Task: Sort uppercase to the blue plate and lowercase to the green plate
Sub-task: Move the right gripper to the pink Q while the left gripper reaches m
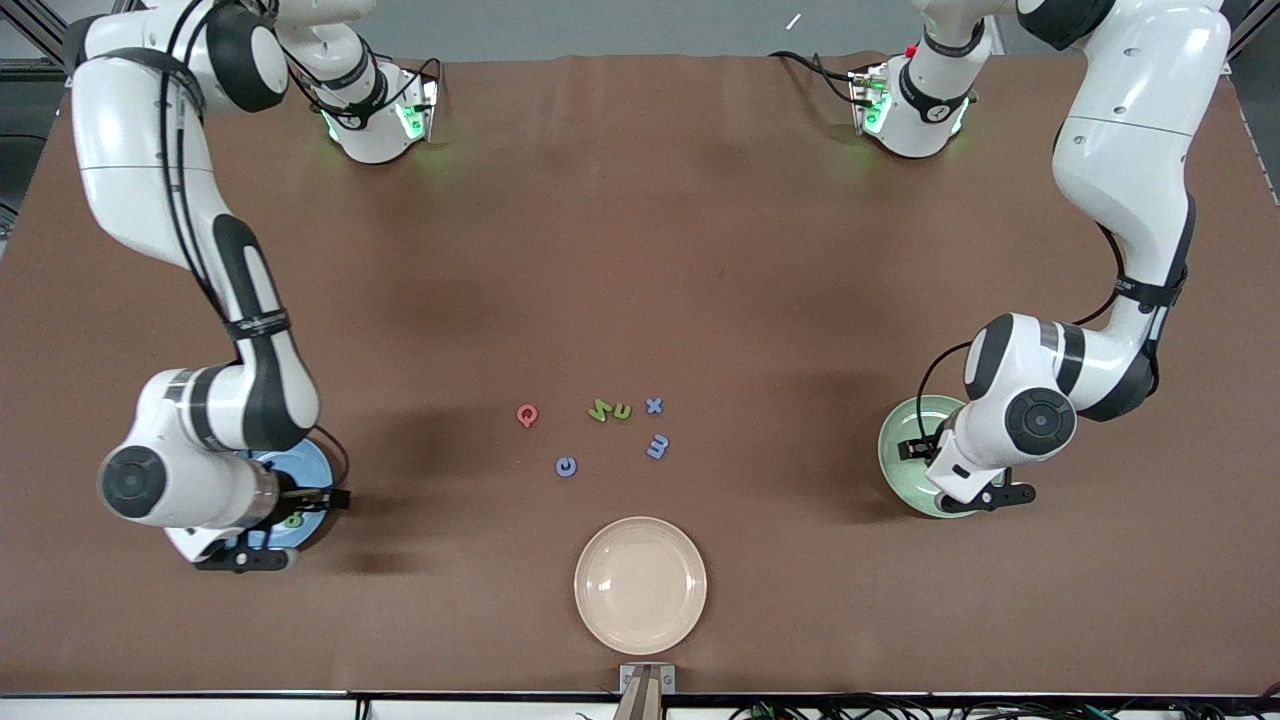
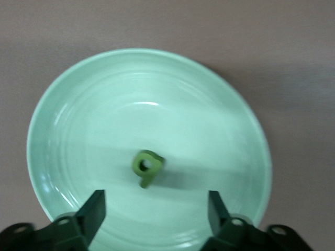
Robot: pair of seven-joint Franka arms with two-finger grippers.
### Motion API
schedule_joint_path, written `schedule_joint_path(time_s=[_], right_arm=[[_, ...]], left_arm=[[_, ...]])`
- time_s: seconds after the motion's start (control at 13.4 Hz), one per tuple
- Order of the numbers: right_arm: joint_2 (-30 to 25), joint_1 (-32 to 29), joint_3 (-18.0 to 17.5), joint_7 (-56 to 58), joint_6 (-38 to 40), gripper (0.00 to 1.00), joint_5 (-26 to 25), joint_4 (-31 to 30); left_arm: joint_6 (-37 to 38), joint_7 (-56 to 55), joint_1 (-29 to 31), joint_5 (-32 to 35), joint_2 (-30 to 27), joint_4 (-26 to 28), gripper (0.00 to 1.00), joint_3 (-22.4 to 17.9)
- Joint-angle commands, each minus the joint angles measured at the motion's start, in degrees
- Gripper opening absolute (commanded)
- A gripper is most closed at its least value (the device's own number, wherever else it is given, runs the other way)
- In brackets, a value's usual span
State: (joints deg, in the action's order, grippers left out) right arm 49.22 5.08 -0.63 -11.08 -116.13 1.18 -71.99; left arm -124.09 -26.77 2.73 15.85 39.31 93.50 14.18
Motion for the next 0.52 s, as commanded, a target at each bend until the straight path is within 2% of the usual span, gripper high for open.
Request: schedule_joint_path(time_s=[0.0, 0.22, 0.3, 0.45], right_arm=[[-2.3, 7.4, 0.3, -17.0, 0.3, 0.91, 0.0, -3.7], [-2.3, 12.9, -0.1, -23.9, 0.2, 0.91, 0.1, -4.4], [-2.3, 13.5, -1.3, -25.2, 0.1, 0.91, 0.9, -5.0], [-2.4, 13.7, -2.4, -25.8, -0.8, 0.91, 5.0, -6.6]], left_arm=[[0.8, -7.1, -3.4, 0.8, -2.8, 1.9, 1.00, 1.9], [0.4, -12.1, -10.5, 0.2, -2.0, -1.9, 0.97, 1.9], [0.4, -15.4, -12.5, 0.1, -0.7, -3.8, 0.97, 2.0], [0.2, -24.4, -16.5, 0.2, 2.7, -7.9, 0.94, 2.0]])
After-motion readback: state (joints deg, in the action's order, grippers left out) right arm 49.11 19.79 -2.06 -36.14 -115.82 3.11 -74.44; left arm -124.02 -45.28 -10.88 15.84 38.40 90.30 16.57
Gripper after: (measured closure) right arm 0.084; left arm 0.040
